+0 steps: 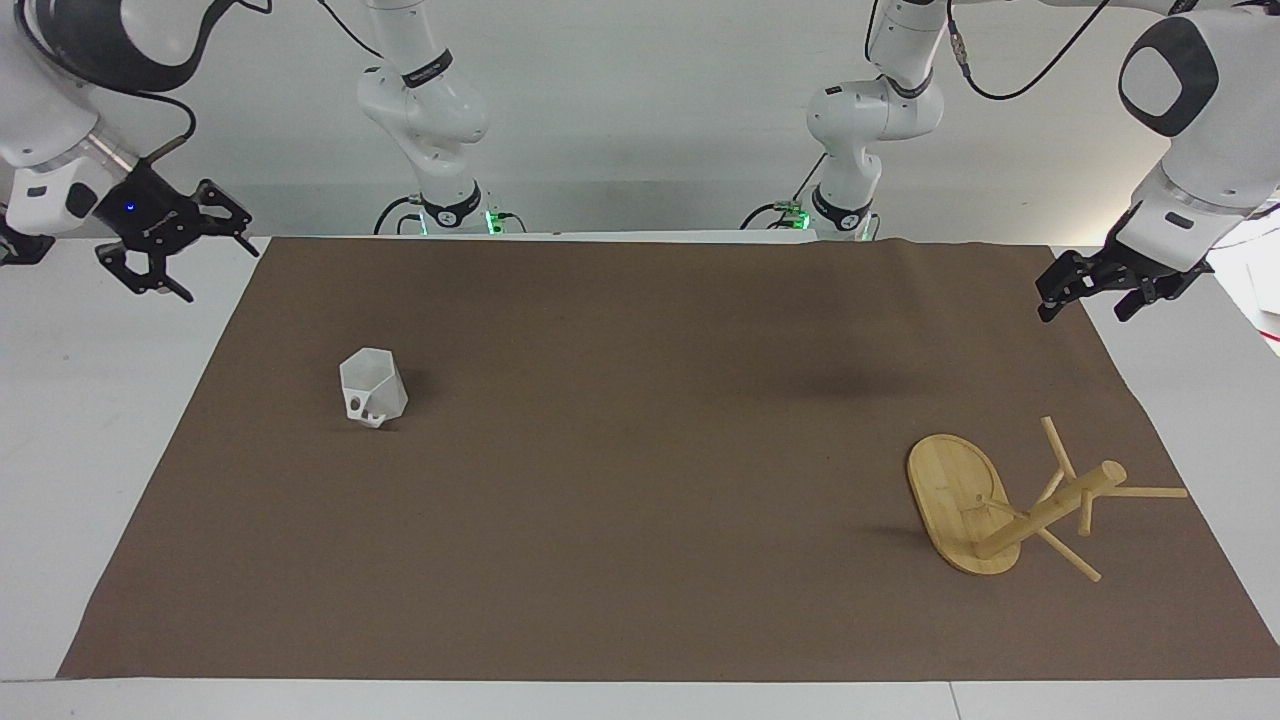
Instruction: Hang cup on rack
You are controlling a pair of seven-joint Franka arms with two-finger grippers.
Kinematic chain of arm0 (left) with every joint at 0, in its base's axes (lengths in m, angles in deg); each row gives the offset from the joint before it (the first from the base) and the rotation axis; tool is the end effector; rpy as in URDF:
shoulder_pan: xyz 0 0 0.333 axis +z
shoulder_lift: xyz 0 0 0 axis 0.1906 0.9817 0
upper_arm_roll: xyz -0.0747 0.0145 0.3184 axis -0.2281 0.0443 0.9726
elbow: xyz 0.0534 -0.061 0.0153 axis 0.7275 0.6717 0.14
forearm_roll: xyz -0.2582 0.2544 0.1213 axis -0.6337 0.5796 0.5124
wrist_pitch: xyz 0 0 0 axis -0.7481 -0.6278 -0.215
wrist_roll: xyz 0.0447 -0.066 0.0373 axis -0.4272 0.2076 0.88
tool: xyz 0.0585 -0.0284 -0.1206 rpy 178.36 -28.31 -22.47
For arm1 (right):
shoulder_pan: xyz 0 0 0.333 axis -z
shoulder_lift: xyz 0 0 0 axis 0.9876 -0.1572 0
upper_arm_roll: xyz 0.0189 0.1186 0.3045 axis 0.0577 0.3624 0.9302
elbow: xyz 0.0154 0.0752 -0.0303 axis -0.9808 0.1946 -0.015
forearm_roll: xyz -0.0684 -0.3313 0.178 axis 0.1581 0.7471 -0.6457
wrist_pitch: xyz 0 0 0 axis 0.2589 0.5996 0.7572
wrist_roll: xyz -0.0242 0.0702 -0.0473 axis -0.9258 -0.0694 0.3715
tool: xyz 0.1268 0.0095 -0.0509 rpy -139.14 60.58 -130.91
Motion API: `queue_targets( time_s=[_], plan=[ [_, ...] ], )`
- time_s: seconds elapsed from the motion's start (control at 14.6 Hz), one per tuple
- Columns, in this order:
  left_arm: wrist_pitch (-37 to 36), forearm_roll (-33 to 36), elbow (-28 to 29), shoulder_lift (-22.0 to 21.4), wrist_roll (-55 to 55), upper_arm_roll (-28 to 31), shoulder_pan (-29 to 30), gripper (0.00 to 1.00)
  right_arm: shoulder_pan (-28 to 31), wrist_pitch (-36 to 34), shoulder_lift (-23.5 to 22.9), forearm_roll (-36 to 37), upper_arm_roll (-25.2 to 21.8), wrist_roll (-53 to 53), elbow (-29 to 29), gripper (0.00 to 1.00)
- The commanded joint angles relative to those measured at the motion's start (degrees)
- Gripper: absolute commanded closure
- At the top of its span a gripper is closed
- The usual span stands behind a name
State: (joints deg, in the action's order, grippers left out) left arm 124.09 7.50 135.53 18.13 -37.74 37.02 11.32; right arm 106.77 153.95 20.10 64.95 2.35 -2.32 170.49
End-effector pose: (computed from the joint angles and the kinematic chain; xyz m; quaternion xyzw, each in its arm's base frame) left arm 0.5712 0.0087 0.5828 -0.9976 0.0659 0.0080 0.0202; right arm 0.4984 -0.1978 0.5250 -0.9096 -0.3790 -0.0479 0.1632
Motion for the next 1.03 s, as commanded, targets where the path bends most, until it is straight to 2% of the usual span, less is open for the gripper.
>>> queue_targets(
  time_s=[0.0,0.07,0.21,0.27,0.41,0.55,0.75,0.96],
  plan=[
    [-0.1,-0.4,0.7,-0.6,-0.5,0.2,0.1,0.00,3.9,1.5,-6.2,-9.0,0.7,12.7,0.8,0.01],
    [-0.1,-0.4,0.7,-0.6,-0.5,0.2,0.1,0.00,5.8,2.0,-8.1,-14.2,0.7,21.8,3.4,0.01],
    [-0.1,-0.4,0.7,-0.6,-0.5,0.1,0.1,0.00,9.1,1.6,-10.6,-22.1,0.7,32.7,6.8,0.01],
    [-0.1,-0.4,0.7,-0.6,-0.5,0.2,0.1,0.00,10.1,1.4,-11.9,-24.2,0.7,38.2,7.8,0.01],
    [-0.1,-0.4,0.7,-0.6,-0.5,0.2,0.1,0.00,12.1,1.0,-17.4,-29.2,0.7,50.4,7.9,0.01],
    [-0.1,-0.4,0.7,-0.6,-0.5,0.2,0.1,0.00,12.9,0.1,-21.8,-32.7,0.7,57.8,8.6,0.00],
    [-0.1,-0.4,0.7,-0.6,-0.5,0.2,0.1,0.00,12.8,-0.5,-22.6,-35.9,0.8,66.5,12.9,0.01],
    [-0.1,-0.4,0.7,-0.5,-0.5,0.2,0.1,0.00,11.8,0.2,-21.7,-38.8,1.0,69.3,17.5,0.00]
  ],
)
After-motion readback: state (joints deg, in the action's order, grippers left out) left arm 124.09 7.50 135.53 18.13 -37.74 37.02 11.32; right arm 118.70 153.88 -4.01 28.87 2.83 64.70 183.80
